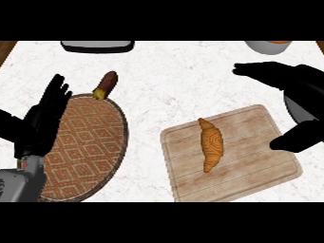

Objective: Pick the croissant from the cutting board and place it in the pan

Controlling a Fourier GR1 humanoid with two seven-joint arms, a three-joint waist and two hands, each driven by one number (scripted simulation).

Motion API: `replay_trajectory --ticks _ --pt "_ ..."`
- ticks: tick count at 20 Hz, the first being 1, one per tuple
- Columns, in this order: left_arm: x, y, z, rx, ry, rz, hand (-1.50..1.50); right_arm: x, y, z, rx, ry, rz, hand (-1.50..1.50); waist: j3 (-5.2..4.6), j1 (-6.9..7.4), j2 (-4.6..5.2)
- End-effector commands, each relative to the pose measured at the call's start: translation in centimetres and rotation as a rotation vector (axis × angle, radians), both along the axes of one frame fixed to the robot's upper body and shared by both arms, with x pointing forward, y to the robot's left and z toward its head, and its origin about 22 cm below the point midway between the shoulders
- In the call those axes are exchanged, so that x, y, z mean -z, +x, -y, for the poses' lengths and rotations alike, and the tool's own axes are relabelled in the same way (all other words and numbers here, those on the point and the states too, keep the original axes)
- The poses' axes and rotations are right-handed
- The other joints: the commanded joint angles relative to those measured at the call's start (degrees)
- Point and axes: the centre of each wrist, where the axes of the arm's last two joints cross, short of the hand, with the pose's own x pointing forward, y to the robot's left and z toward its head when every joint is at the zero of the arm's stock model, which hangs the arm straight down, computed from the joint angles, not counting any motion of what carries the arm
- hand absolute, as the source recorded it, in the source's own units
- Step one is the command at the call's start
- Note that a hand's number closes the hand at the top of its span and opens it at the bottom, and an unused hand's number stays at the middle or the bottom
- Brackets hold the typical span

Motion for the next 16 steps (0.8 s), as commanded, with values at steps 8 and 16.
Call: replay_trajectory --ticks 8,16 --pt "0.1 0.1 -0.9 0.009 -0.003 -0.003 0.0 1.8 1.7 -7.6 -0.03 -0.501 -0.22 -1.5 -0.06 -0.02 -0.06" --pt "0.0 0.6 -2.2 0.005 0.002 -0.001 0.0 3.5 0.3 -11.3 -0.077 -0.643 -0.269 -1.5 0.06 -0.74 -0.05"
